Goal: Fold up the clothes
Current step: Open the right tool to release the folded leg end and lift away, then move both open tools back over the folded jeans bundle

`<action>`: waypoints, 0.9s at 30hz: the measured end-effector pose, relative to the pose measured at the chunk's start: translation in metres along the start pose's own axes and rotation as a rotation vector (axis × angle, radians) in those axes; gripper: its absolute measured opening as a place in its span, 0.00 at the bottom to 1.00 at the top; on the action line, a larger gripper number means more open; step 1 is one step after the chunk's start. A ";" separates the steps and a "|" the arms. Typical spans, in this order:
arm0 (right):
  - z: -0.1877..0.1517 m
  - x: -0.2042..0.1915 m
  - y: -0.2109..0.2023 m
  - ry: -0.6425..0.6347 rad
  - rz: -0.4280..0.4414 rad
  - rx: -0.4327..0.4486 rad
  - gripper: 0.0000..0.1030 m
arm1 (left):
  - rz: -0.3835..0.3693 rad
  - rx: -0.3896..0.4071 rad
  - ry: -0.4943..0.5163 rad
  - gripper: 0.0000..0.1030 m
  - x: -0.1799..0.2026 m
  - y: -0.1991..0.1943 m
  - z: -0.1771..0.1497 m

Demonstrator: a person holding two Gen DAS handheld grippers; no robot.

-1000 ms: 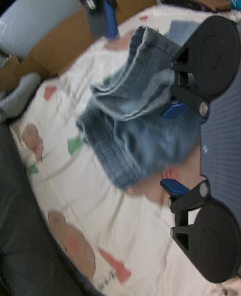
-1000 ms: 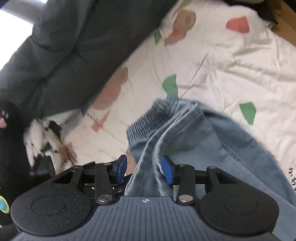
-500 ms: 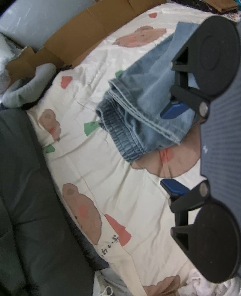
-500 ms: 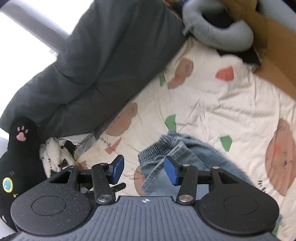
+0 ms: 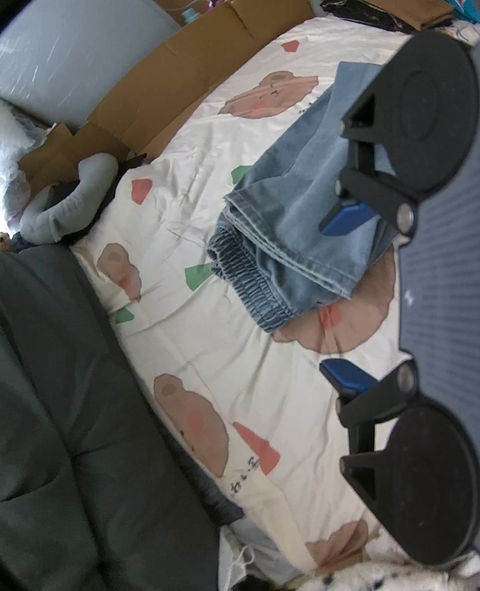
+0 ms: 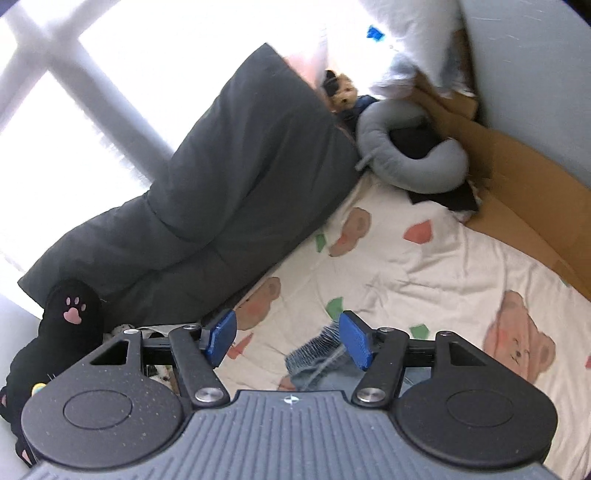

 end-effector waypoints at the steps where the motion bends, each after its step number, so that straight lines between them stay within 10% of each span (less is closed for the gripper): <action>1: -0.006 0.009 -0.006 0.009 0.001 0.005 0.66 | 0.007 -0.006 0.003 0.73 0.000 -0.004 0.000; 16: -0.017 0.016 -0.069 0.234 0.195 0.211 0.71 | 0.161 0.016 0.087 0.80 -0.010 -0.080 0.024; 27: -0.030 0.023 -0.056 0.016 0.075 0.193 0.75 | 0.025 0.048 0.117 0.82 0.000 -0.061 0.019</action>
Point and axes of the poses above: each gripper's, at about its wrist camera, not at the fingertips, and y roughly the way its jaws point, x to its right, z to its top, the point moved 4 cm from there along y, roughly the way its jaws point, and after that the axes turned 11 degrees about y, right-handed, at the moved point
